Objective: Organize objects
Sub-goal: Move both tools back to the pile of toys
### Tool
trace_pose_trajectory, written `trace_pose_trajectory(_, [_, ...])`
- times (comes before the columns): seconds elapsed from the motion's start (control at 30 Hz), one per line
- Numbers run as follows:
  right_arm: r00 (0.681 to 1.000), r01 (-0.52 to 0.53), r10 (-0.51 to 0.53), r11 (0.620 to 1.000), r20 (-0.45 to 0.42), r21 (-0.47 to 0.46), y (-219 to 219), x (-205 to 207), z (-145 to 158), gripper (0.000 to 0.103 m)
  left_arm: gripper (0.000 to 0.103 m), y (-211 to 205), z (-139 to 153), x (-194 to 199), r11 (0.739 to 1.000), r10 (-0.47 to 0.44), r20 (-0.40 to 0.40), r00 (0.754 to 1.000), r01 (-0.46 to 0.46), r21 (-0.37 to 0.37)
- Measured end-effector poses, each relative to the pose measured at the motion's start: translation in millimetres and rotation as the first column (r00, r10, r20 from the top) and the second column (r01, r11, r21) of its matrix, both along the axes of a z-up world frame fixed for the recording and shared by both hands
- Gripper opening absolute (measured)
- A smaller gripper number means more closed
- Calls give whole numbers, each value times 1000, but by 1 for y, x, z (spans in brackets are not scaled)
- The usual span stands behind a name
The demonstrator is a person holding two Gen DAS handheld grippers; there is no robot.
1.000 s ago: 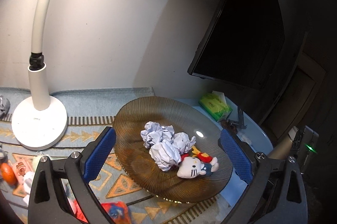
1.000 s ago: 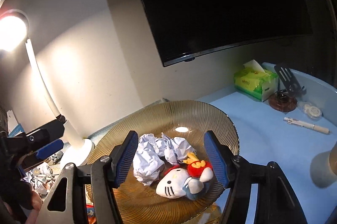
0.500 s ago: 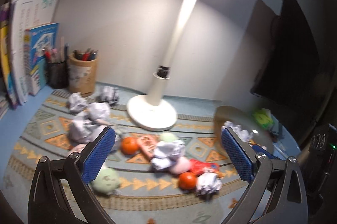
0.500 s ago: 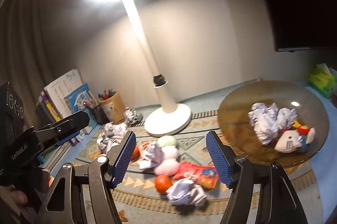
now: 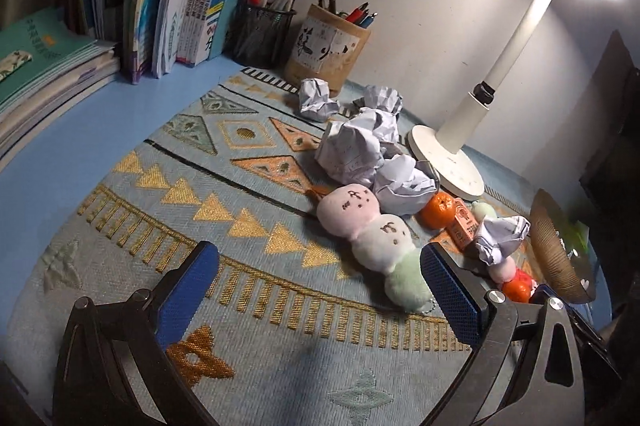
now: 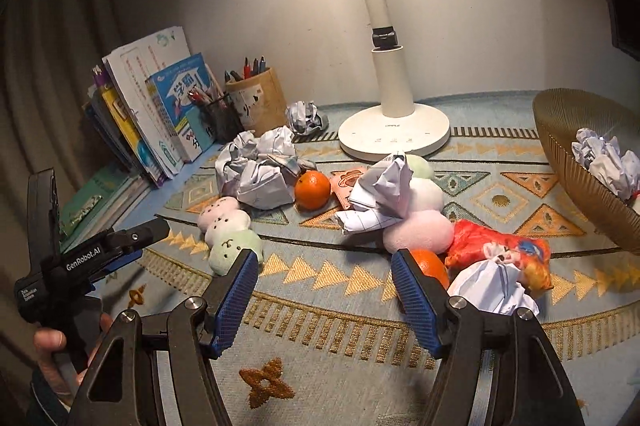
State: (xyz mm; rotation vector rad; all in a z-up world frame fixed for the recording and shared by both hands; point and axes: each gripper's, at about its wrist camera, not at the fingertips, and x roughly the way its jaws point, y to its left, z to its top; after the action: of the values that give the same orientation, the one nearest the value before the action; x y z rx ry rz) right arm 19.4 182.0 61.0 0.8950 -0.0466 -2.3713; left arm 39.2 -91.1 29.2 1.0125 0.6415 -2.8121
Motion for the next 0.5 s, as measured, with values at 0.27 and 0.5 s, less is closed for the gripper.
trace_pose_trajectory(0.27, [983,-180,178,943,31,280,-51,-25,18,68,101,37,-9,-32,995,-62,173,983,47,87])
trace_pose_trajectory(0.5, [931,-344,363,821,50,455,-97,-76,7,65,95,49,-16,-68,999,20,250,968,-29,34])
